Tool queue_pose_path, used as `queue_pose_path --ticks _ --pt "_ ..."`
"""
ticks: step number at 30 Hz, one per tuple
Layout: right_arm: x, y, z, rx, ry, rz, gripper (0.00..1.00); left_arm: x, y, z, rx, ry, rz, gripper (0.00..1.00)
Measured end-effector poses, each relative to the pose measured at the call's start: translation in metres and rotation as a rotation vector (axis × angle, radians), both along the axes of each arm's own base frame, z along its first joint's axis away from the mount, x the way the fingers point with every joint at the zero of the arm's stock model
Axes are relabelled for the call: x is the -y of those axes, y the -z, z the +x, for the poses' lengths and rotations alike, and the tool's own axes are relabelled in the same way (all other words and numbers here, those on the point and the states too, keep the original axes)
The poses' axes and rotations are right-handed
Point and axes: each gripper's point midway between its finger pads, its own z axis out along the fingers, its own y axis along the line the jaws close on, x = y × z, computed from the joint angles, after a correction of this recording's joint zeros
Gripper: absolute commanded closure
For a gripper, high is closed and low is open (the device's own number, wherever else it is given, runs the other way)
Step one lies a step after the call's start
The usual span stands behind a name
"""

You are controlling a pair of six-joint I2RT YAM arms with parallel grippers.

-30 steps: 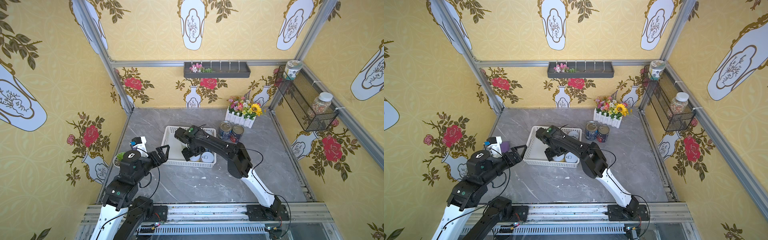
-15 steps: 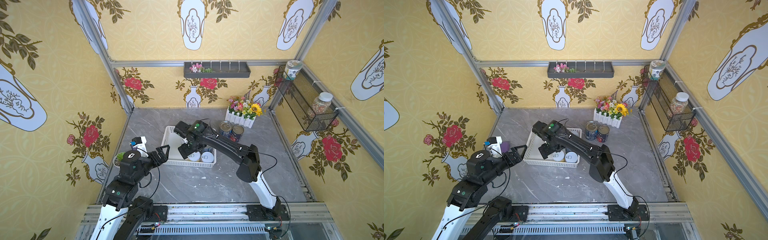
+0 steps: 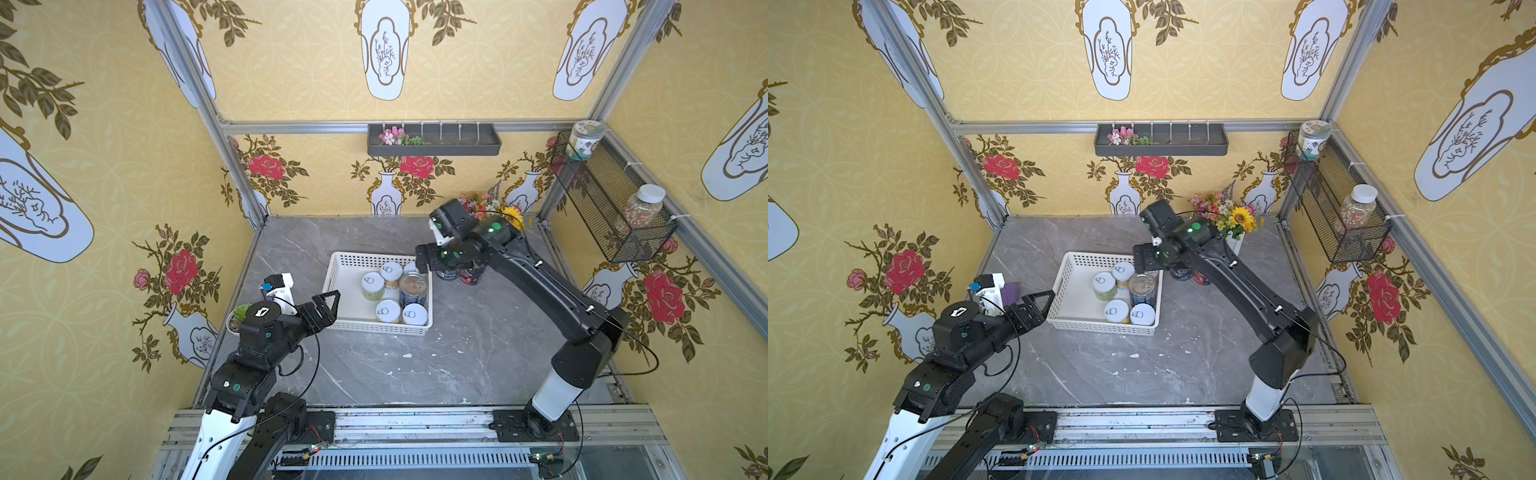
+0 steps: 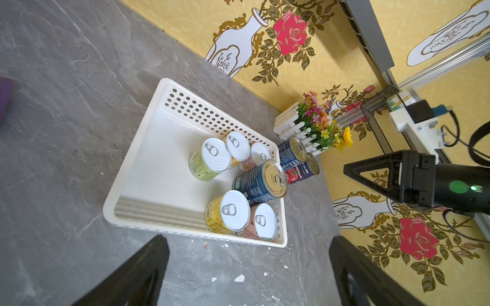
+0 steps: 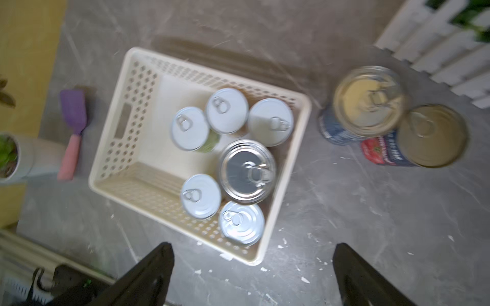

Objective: Put the canned food in the basket
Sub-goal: Pick up the canned food from the center of the board.

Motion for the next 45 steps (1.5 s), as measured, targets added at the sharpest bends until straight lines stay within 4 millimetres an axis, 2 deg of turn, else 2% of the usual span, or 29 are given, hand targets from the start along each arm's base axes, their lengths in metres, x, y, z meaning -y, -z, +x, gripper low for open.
queue_pose_path --ticks 2,7,10,13,15,19,25,38,40,45 --pt "0.033 0.009 0.012 -0.015 0.1 0.001 0.03 0.0 0.0 0.0 -0.001 0.0 0.0 0.0" --pt "0.085 0.028 0.034 -0.037 0.244 -0.041 0.03 0.0 0.0 0.0 0.0 0.003 -0.003 0.0" --pt "0.118 0.046 0.05 -0.067 0.33 -0.079 0.03 0.0 -0.001 -0.001 0.006 0.001 -0.004 0.0" --pt "0.145 0.062 0.063 -0.096 0.396 -0.101 0.03 -0.001 -0.002 -0.001 0.008 0.0 -0.005 0.0" --pt "0.154 0.071 0.07 -0.117 0.409 -0.111 0.03 -0.001 -0.002 -0.001 0.01 0.001 -0.007 0.0" --pt "0.159 0.094 0.083 -0.162 0.415 -0.135 0.03 -0.003 -0.003 0.0 0.011 -0.008 -0.009 0.0" --pt "0.152 0.125 0.092 -0.216 0.377 -0.137 0.03 -0.006 -0.001 0.002 0.008 -0.017 -0.014 0.0" --pt "0.146 0.149 0.109 -0.249 0.351 -0.137 0.03 -0.009 -0.001 0.007 0.008 -0.02 -0.028 0.0" --pt "0.146 0.15 0.11 -0.249 0.35 -0.138 0.0 -0.01 -0.001 0.007 0.008 -0.024 -0.027 0.0" --pt "0.144 0.151 0.115 -0.245 0.332 -0.134 0.2 -0.011 -0.001 0.008 0.004 -0.022 -0.033 0.0"
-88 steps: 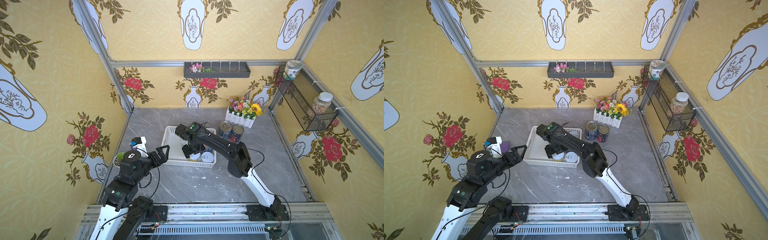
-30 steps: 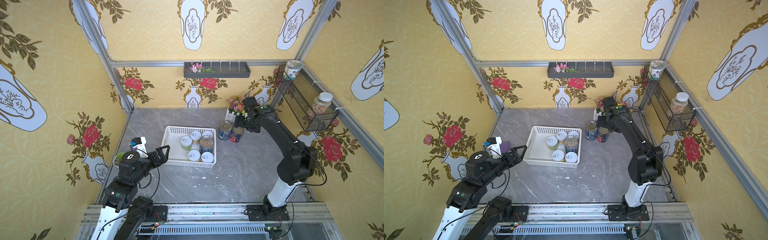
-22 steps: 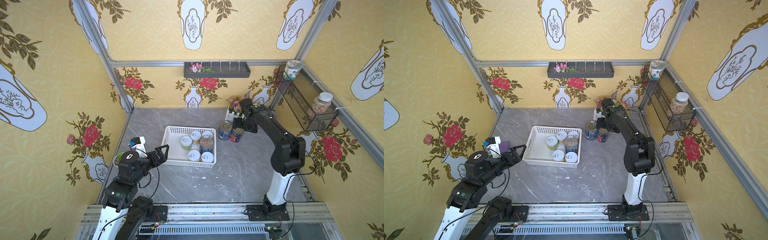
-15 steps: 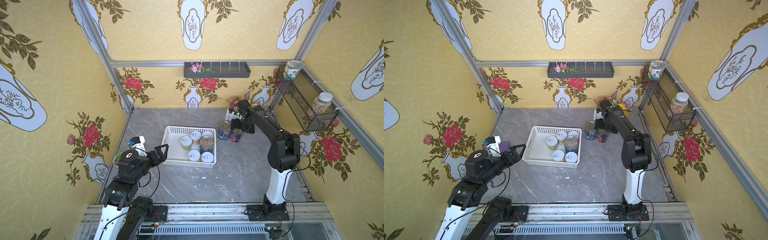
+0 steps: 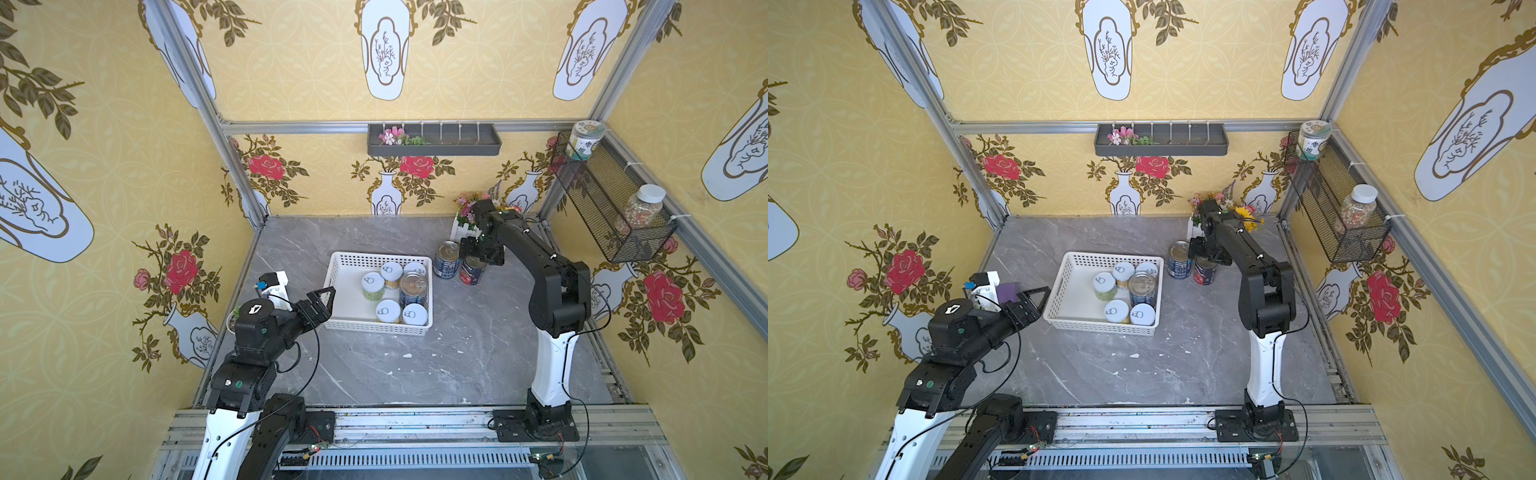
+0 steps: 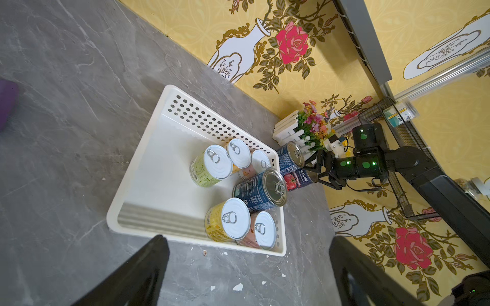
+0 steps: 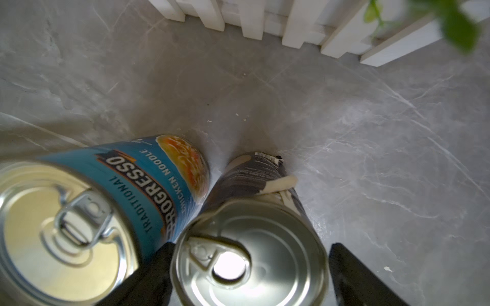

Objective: Put the canned food in the basket
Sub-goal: Pick up the canned food from the center of the board, then place the canned food in the basket.

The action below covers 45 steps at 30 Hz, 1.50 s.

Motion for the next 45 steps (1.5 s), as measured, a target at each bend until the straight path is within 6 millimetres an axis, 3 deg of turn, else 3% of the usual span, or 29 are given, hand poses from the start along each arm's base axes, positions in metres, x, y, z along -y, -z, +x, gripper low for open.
queue_pose_path --ticks 13,23,26,31,37,45 --pt "-0.003 -0.006 -0.005 -0.001 -0.021 -0.022 0.26 -0.005 0.0 0.006 0.001 -0.01 -0.01 0.0" --pt "-0.023 -0.078 -0.029 0.121 -0.076 -0.068 0.26 -0.006 0.001 0.007 -0.003 -0.008 -0.017 0.0" --pt "-0.048 -0.105 -0.043 0.167 -0.135 -0.082 0.26 -0.006 0.001 0.007 -0.003 -0.006 -0.017 0.0" --pt "-0.11 -0.144 -0.075 0.239 -0.267 -0.064 0.27 -0.006 0.001 0.007 -0.003 -0.007 -0.015 0.0" --pt "-0.182 -0.176 -0.12 0.299 -0.414 -0.022 0.28 -0.006 0.001 0.007 -0.003 -0.007 -0.015 0.0" --pt "-0.264 -0.173 -0.163 0.292 -0.564 0.021 0.28 -0.019 -0.004 0.006 0.022 -0.081 0.006 0.0"
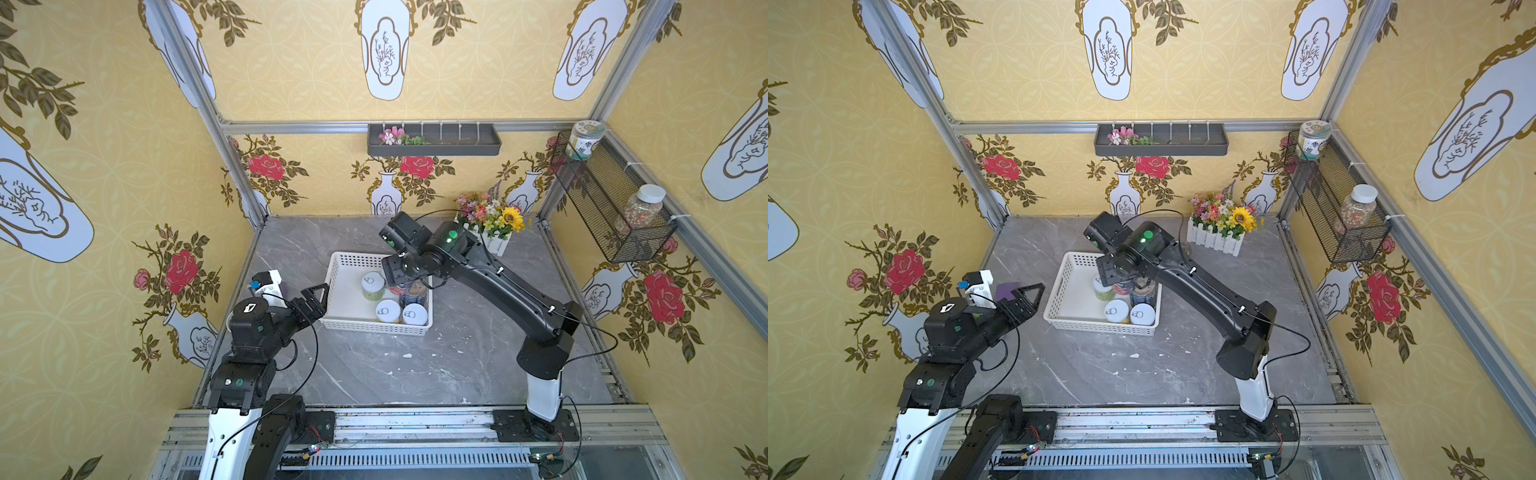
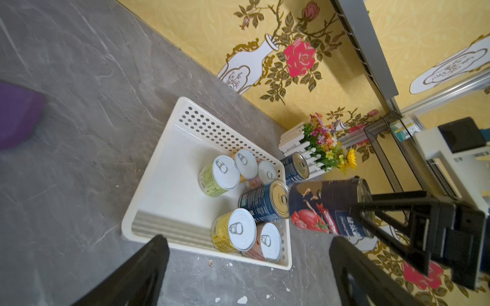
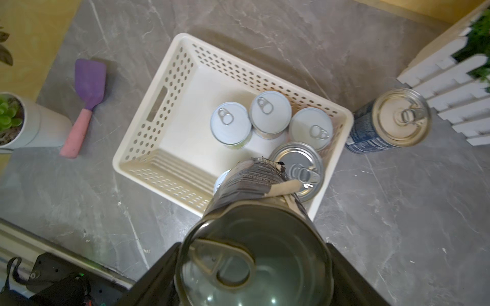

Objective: Put the canned food in the basket
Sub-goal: Place the canned food in the basket.

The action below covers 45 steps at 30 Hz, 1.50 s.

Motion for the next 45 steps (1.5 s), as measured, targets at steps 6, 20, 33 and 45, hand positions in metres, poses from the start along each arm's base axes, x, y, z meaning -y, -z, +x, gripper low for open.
queue_pose_path --ticks 6,20,33,45 --pt "-0.048 0.021 -0.011 -0.038 -0.065 0.018 0.28 -0.009 -0.005 -0.005 0.028 -0.054 0.007 0.0" --pt "-0.11 0.092 0.005 -0.128 -0.116 0.052 0.29 -0.011 0.0 -0.002 0.003 -0.063 0.008 0.0" --pt "-0.098 0.152 0.003 -0.207 -0.105 -0.048 0.3 -0.009 0.0 -0.002 0.0 -0.056 0.006 0.0" --pt "-0.08 0.167 -0.018 -0.183 -0.129 -0.129 0.3 -0.009 0.0 -0.002 0.001 -0.055 0.005 0.0"
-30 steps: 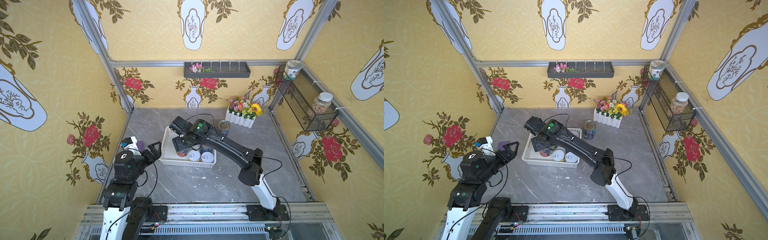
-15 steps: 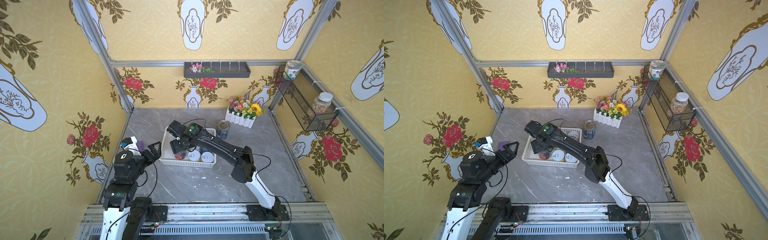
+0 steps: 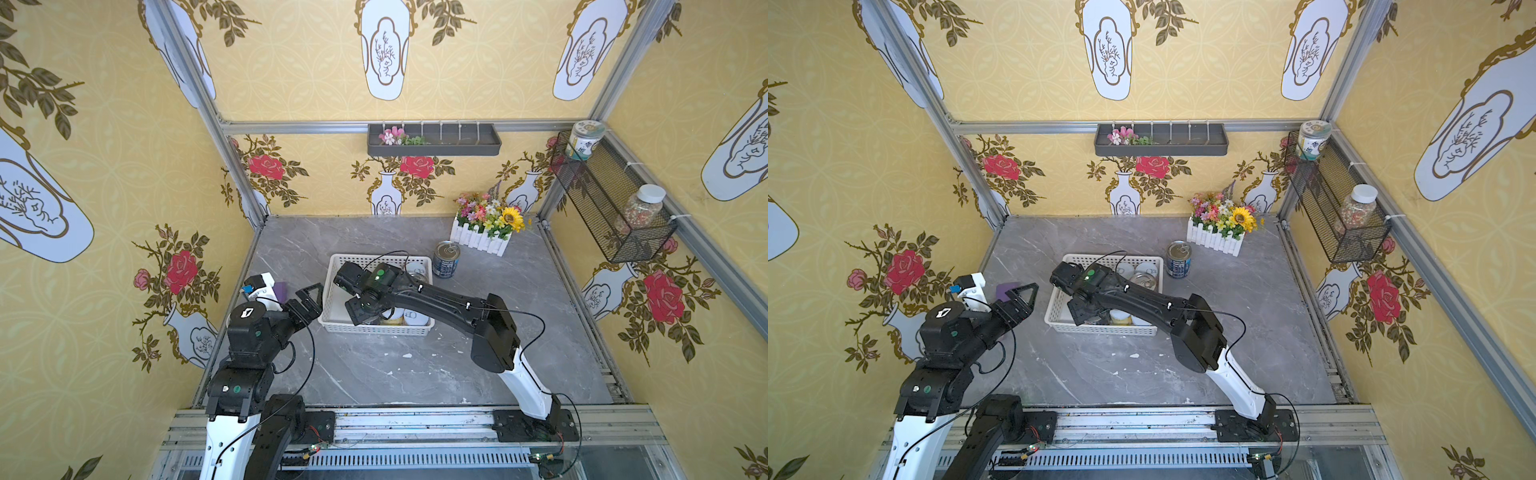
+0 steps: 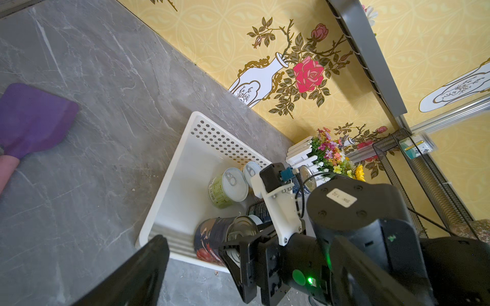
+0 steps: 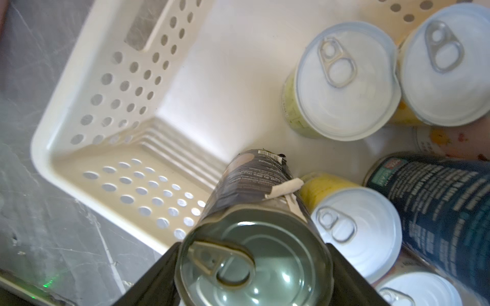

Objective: Put the canned food in the basket
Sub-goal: Place the canned food in the basket, then pick up the canned food from the center of the board.

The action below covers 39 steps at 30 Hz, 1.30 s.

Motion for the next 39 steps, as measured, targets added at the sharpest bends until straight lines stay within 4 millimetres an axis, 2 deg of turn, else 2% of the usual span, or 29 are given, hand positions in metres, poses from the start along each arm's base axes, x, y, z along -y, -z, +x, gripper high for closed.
queue_pose_path --ticks 6,11,19,23,26,29,32,36,39 --pt "0.019 -0.004 -0.013 -0.02 -0.003 -0.035 0.3 0.0 0.0 0.0 0.0 0.0 0.0 0.0" --pt "0.031 -0.003 -0.02 -0.03 -0.004 -0.055 0.24 0.0 0.0 0.0 0.0 0.0 0.0 0.0" --pt "0.031 0.001 -0.022 -0.049 -0.014 -0.07 0.01 0.0 0.0 0.0 0.0 0.0 0.0 0.0" --pt "0.03 -0.004 -0.024 -0.047 -0.038 -0.058 0.03 0.0 0.0 0.0 0.0 0.0 0.0 0.0" --pt "0.028 -0.026 -0.022 -0.018 -0.041 -0.015 0.03 0.0 0.0 0.0 0.0 0.0 0.0 0.0" --pt "0.027 -0.062 -0.015 0.045 -0.034 0.05 0.03 0.0 0.0 0.0 0.0 0.003 -0.001 0.0" --pt "0.038 -0.099 -0.007 0.101 -0.011 0.11 0.03 0.001 -0.001 -0.001 0.003 0.003 -0.001 0.0" --pt "0.08 -0.138 0.02 0.177 0.092 0.161 0.03 0.001 -0.001 -0.001 0.005 0.007 -0.002 0.0" --pt "0.122 -0.15 0.041 0.217 0.19 0.16 0.03 0.002 -0.001 -0.001 0.003 0.01 -0.003 0.0"
